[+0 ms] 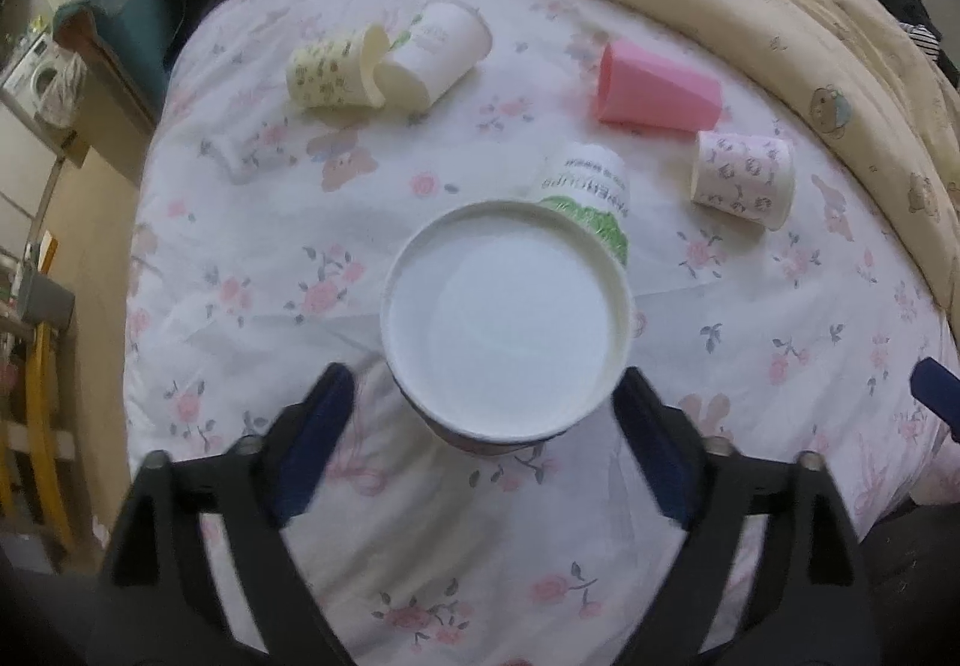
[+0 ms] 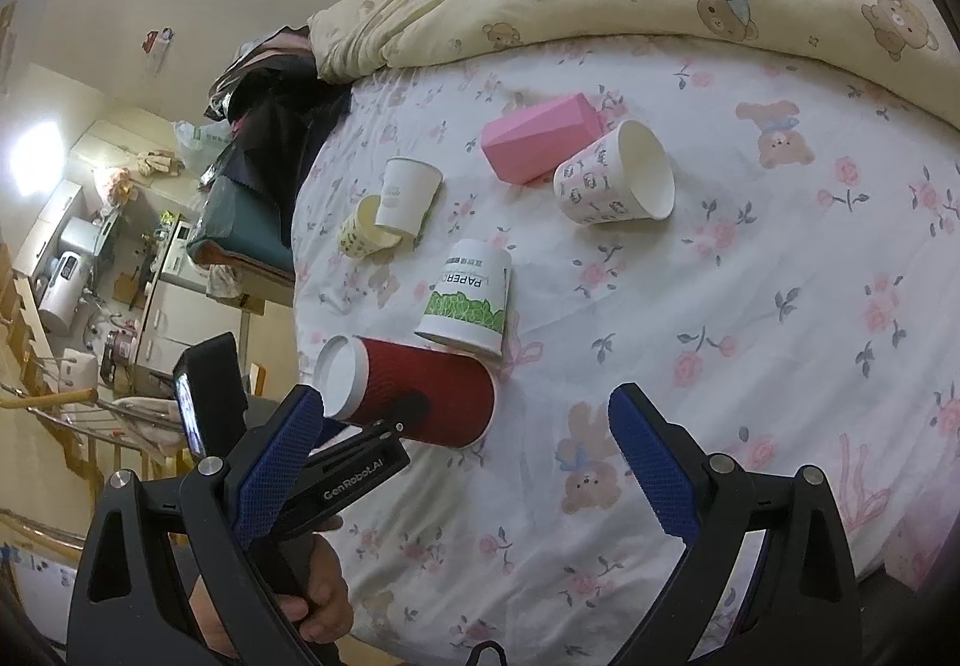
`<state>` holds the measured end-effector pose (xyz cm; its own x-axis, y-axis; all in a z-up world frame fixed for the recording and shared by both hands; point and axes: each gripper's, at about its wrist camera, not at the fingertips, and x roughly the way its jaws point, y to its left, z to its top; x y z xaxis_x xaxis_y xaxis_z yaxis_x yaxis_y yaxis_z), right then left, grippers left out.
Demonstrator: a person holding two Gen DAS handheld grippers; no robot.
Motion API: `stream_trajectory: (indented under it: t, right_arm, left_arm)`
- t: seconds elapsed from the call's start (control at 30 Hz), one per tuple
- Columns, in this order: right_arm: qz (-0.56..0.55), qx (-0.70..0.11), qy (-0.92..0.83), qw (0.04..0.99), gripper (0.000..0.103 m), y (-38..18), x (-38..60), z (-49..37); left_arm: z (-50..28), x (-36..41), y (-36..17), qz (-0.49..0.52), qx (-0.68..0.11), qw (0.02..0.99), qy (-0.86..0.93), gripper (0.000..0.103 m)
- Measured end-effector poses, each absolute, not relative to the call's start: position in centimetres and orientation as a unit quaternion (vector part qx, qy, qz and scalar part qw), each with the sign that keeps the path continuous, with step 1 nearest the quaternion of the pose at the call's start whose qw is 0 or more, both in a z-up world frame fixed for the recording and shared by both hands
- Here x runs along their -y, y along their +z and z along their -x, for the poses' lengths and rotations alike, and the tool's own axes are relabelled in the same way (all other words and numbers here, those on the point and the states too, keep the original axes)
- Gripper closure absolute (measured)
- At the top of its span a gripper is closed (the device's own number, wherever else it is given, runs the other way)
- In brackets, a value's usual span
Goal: Flip cup upside down
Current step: 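Lower the inverted red cup onto the sheet with the left gripper, then open the left gripper and withdraw both tools from the cup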
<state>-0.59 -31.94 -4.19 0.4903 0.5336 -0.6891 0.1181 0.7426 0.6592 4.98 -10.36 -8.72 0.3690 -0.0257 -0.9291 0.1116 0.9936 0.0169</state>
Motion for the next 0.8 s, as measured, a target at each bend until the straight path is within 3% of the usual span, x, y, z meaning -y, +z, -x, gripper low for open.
stream_trajectory:
  t: [0.6, 0.7, 0.8]
  right_arm:
    - [-0.318, -0.486, 0.138, 0.803, 0.005, -3.8, 30.7, 0.7]
    - [-0.310, -0.483, 0.139, 0.807, 0.005, -3.7, 30.4, 0.8]
    - [-0.301, -0.476, 0.140, 0.814, 0.005, -3.3, 30.1, 1.1]
  left_arm:
    - [-1.7, 8.0, -3.8, -0.009, -0.510, 0.859, -0.043, 0.012]
    - [-0.7, 7.2, -2.7, -0.005, -0.503, 0.863, -0.043, 0.000]
    - [0.8, 6.2, -1.2, -0.003, -0.485, 0.873, -0.047, 0.000]
